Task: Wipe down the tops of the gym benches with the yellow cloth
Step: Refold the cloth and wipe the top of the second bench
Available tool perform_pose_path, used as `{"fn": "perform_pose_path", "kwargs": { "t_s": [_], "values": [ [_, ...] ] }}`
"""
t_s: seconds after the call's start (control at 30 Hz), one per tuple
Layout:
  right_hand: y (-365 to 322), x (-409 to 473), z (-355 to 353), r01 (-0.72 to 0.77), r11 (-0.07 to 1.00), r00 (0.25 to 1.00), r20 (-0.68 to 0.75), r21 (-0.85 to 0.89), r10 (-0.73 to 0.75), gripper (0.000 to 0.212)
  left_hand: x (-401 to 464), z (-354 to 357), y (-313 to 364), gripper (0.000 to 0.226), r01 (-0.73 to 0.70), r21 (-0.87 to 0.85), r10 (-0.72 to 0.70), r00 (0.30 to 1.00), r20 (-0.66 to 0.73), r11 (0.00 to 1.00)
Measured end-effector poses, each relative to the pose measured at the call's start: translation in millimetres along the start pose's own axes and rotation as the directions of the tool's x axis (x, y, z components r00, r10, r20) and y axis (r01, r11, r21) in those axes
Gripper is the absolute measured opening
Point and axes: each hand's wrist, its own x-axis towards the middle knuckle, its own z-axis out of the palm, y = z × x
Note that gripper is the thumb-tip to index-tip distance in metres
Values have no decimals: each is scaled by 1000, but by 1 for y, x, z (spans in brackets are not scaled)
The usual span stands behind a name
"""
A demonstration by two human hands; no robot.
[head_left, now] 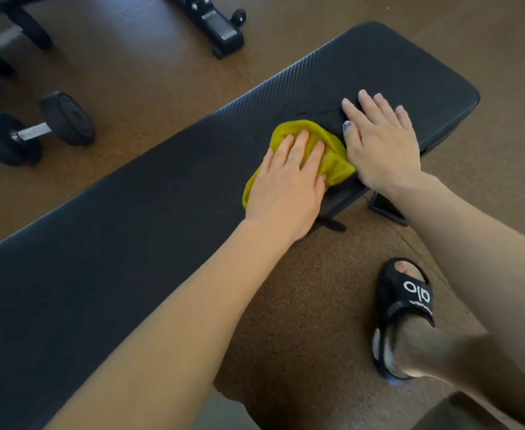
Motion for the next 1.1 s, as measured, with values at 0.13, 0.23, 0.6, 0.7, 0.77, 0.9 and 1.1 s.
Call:
{"fn": "perform_pose_path", "kwargs": {
  "t_s": [0.13,0.23,0.6,0.7,0.77,0.9,1.1],
  "values": [
    [-3,1,2,-19,999,999,-47,27,21,56,-17,-5,-8,58,-13,-10,13,1000,10,1000],
    [-1,1,4,-14,998,997,-71,63,19,54,-72,-12,-22,59,8,14,-10,996,94,1000],
    [-3,2,9,-41,993,983,-175,109,59,55,97,-5,-32,58,119,30,-121,990,68,992],
    [-1,2,9,-19,995,990,-136,100,33,55,58,-7,-25,59,66,-13,-65,997,45,998],
    [3,4,8,-7,994,994,-110,113,20,55,8,-6,-16,61,-4,-19,5,1000,29,1000],
    [14,18,4,-25,992,991,-126,121,40,55,-28,-9,-11,60,-61,-9,62,995,77,998],
    [13,24,8,-98,986,975,-186,136,123,55,98,1,-13,60,-9,18,9,999,40,1000]
  ]
}}
